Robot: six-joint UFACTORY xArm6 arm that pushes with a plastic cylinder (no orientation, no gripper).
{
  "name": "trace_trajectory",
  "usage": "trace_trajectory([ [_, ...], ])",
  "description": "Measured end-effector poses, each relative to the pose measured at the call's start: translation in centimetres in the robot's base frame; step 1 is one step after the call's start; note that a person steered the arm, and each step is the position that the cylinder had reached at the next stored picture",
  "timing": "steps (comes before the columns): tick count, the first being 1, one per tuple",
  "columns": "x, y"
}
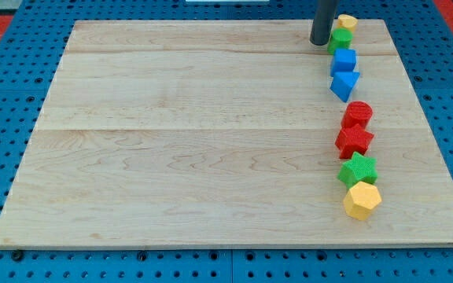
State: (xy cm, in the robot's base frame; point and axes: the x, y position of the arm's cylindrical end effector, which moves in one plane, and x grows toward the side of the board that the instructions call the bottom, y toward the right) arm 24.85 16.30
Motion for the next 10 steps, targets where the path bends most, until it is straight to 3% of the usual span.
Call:
trace_trajectory([
  [3,1.4,-0.4],
  [5,6.2,-0.2],
  [10,6.4,-4.0],
])
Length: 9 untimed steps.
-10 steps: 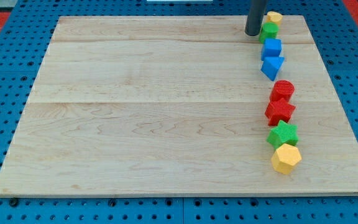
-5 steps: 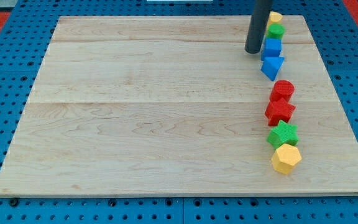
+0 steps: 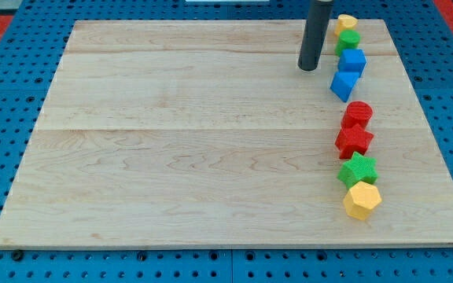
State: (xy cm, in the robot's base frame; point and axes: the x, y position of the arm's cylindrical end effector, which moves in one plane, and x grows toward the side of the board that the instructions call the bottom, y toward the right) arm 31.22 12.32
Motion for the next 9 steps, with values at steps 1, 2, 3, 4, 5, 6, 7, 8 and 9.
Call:
trace_trajectory([
  [1,2.1,-1.2],
  [2,3.3,-0.5],
  [3,4.0,2.1],
  [4,4.0,3.4],
  [5,4.7,3.9],
  [6,6.0,4.6],
  [7,7.0,4.6],
  [8,8.5,2.7],
  [9,11.9,2.6],
])
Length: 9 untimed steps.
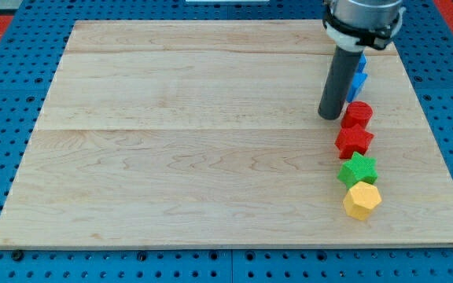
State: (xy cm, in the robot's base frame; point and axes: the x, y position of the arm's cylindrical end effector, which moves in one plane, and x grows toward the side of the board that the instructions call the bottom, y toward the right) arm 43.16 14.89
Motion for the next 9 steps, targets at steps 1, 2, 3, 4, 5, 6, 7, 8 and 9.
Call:
trace_trajectory([
  [1,2.6,0.0],
  [2,2.7,0.4],
  [3,3.3,-1.3],
  [4,5.2,-1.3],
  [5,5.9,-0.8],
  [6,5.9,-0.8],
  [7,5.9,0.5],
  [8,5.8,1.9],
  [9,5.8,0.7],
])
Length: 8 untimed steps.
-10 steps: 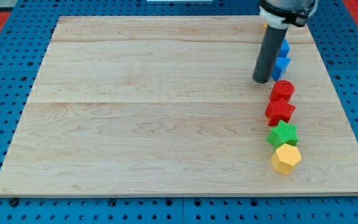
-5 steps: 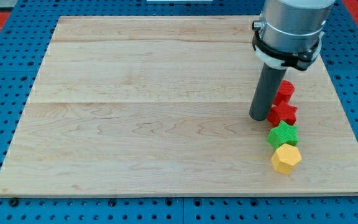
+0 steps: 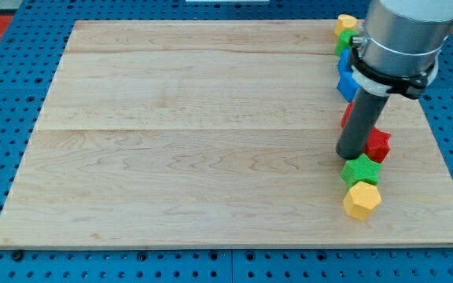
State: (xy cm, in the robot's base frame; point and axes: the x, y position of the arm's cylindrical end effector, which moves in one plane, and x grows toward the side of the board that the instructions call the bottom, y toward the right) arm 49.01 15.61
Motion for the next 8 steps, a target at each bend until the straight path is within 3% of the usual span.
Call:
trace_trajectory([
  [1,0.1,-2.5],
  [5,3.0,-1.3],
  [8,7.6,0.4],
])
